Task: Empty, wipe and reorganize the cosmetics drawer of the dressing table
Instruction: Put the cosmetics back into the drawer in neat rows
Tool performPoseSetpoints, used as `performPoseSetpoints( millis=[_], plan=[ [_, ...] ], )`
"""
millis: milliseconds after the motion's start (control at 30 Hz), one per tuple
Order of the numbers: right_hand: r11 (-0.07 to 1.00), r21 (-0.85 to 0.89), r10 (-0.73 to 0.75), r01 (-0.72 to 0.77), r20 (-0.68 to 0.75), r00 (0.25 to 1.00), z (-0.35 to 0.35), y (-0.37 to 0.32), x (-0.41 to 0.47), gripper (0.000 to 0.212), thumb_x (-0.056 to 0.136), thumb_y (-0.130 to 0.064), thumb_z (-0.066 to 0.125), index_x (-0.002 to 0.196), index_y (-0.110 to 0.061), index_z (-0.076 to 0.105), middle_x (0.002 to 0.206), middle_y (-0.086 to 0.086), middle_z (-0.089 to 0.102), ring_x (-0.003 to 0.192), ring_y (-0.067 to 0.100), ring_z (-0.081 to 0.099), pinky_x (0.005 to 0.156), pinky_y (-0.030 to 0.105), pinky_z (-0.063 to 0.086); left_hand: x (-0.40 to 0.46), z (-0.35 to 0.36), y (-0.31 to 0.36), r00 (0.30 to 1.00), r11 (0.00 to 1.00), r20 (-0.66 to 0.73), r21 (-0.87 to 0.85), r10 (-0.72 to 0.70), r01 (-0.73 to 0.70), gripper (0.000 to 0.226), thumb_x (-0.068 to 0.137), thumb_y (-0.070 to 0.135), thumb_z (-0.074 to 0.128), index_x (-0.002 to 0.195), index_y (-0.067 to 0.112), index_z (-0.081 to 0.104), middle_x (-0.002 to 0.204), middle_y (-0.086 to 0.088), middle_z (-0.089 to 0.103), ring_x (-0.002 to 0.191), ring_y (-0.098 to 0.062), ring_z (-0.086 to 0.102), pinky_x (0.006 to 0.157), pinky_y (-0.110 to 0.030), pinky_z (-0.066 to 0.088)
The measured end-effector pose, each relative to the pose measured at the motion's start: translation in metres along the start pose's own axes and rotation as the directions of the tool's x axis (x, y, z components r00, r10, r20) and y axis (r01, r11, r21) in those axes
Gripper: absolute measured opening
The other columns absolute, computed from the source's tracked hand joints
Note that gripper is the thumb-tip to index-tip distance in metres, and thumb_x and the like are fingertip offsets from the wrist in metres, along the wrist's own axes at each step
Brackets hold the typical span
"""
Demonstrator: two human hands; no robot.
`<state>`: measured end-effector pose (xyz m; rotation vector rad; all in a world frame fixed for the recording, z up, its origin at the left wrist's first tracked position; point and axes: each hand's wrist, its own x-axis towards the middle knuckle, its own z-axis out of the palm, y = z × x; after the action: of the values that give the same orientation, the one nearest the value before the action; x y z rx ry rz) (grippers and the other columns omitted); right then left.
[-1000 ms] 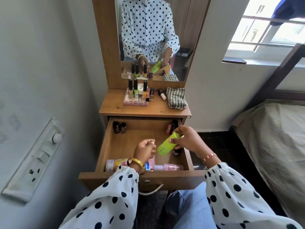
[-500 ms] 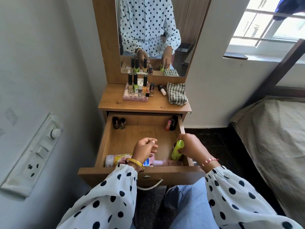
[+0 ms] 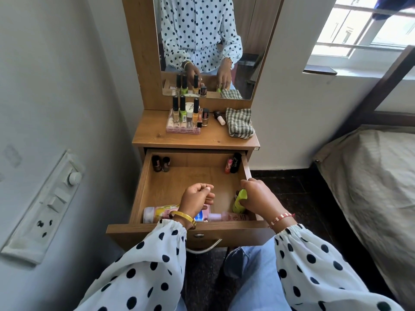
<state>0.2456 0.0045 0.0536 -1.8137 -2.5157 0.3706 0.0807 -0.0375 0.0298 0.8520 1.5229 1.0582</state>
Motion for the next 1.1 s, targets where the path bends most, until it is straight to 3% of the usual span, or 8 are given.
performPoseSetpoints(
  millis=[200, 333, 433, 500, 633, 800, 900, 1100],
  plan=[
    [0.987, 0.106, -0.096, 0.117, -0.185, 0.978, -0.007, -0.014, 0.005, 0.024, 0.083, -0.022, 0.065, 0.103, -0.01, 0.061, 0.102, 0.005, 0.058, 0.096, 0.021, 0.053, 0.074, 0.025, 0.042, 0.0, -0.004, 0.0, 1.0, 0.998, -0.009, -0.059, 0.007, -0.008, 0.021, 0.096, 0.011, 0.04, 0.098, 0.011, 0.061, 0.079, -0.004, 0.064, 0.071, -0.016, 0.061, 0.066, -0.024, 0.05],
    [0.956, 0.222, -0.14, 0.19, -0.22, 0.965, -0.012, -0.025, 0.02, 0.019, 0.083, -0.02, 0.067, 0.099, -0.012, 0.064, 0.103, 0.004, 0.062, 0.1, 0.023, 0.057, 0.083, 0.031, 0.048, 0.003, -0.015, 0.003, 0.998, 0.997, -0.033, -0.054, 0.045, -0.046, 0.021, 0.095, 0.009, 0.042, 0.089, 0.015, 0.061, 0.077, -0.003, 0.064, 0.069, -0.016, 0.06, 0.064, -0.025, 0.049],
    [0.93, 0.3, -0.146, 0.213, -0.231, 0.962, -0.02, -0.038, 0.035, 0.016, 0.083, -0.018, 0.067, 0.097, -0.012, 0.066, 0.101, 0.002, 0.064, 0.087, 0.013, 0.056, 0.078, 0.025, 0.048, 0.011, -0.027, 0.013, 0.994, 0.996, -0.081, -0.055, 0.071, -0.076, 0.025, 0.095, 0.008, 0.042, 0.083, 0.02, 0.06, 0.076, -0.003, 0.064, 0.068, -0.014, 0.06, 0.063, -0.025, 0.047],
    [0.909, 0.36, -0.131, 0.211, -0.233, 0.964, -0.027, -0.048, 0.047, 0.015, 0.083, -0.018, 0.067, 0.096, -0.012, 0.066, 0.101, 0.002, 0.066, 0.085, 0.011, 0.059, 0.077, 0.022, 0.048, 0.019, -0.036, 0.023, 0.988, 0.994, -0.119, -0.047, 0.094, -0.1, 0.025, 0.095, 0.008, 0.042, 0.082, 0.02, 0.059, 0.076, -0.002, 0.062, 0.067, -0.014, 0.059, 0.063, -0.024, 0.046],
    [0.868, 0.454, -0.08, 0.199, -0.268, 0.96, -0.043, -0.064, 0.075, 0.011, 0.084, -0.014, 0.064, 0.094, -0.009, 0.067, 0.093, 0.002, 0.067, 0.088, 0.019, 0.062, 0.082, 0.032, 0.053, 0.037, -0.051, 0.05, 0.964, 0.983, -0.201, -0.022, 0.174, -0.182, 0.02, 0.094, 0.008, 0.043, 0.088, 0.016, 0.061, 0.077, -0.003, 0.063, 0.069, -0.014, 0.059, 0.065, -0.025, 0.048],
    [0.819, 0.553, 0.045, 0.15, -0.324, 0.945, -0.068, -0.075, 0.113, 0.011, 0.084, -0.011, 0.063, 0.095, -0.01, 0.066, 0.094, 0.007, 0.066, 0.083, 0.016, 0.058, 0.074, 0.028, 0.047, 0.069, -0.063, 0.077, 0.937, 0.971, -0.256, 0.022, 0.236, -0.239, 0.02, 0.094, 0.011, 0.045, 0.101, 0.008, 0.063, 0.075, 0.002, 0.062, 0.067, -0.01, 0.058, 0.062, -0.021, 0.047],
    [0.802, 0.584, 0.099, 0.127, -0.34, 0.935, -0.076, -0.081, 0.133, 0.013, 0.084, -0.01, 0.06, 0.096, -0.01, 0.066, 0.092, 0.006, 0.068, 0.082, 0.017, 0.058, 0.072, 0.03, 0.048, 0.085, -0.067, 0.084, 0.92, 0.965, -0.291, 0.055, 0.262, -0.257, 0.017, 0.092, 0.009, 0.047, 0.099, 0.009, 0.062, 0.078, 0.0, 0.062, 0.067, -0.01, 0.057, 0.06, -0.017, 0.046],
    [0.807, 0.567, 0.064, 0.167, -0.364, 0.929, -0.083, -0.095, 0.17, 0.008, 0.083, -0.009, 0.061, 0.091, -0.007, 0.062, 0.092, 0.01, 0.066, 0.085, 0.024, 0.061, 0.079, 0.039, 0.053, 0.109, -0.077, 0.096, 0.867, 0.942, -0.37, 0.149, 0.334, -0.3, 0.013, 0.089, 0.01, 0.053, 0.098, 0.012, 0.063, 0.102, -0.012, 0.067, 0.093, -0.025, 0.062, 0.083, -0.036, 0.054]
  ],
)
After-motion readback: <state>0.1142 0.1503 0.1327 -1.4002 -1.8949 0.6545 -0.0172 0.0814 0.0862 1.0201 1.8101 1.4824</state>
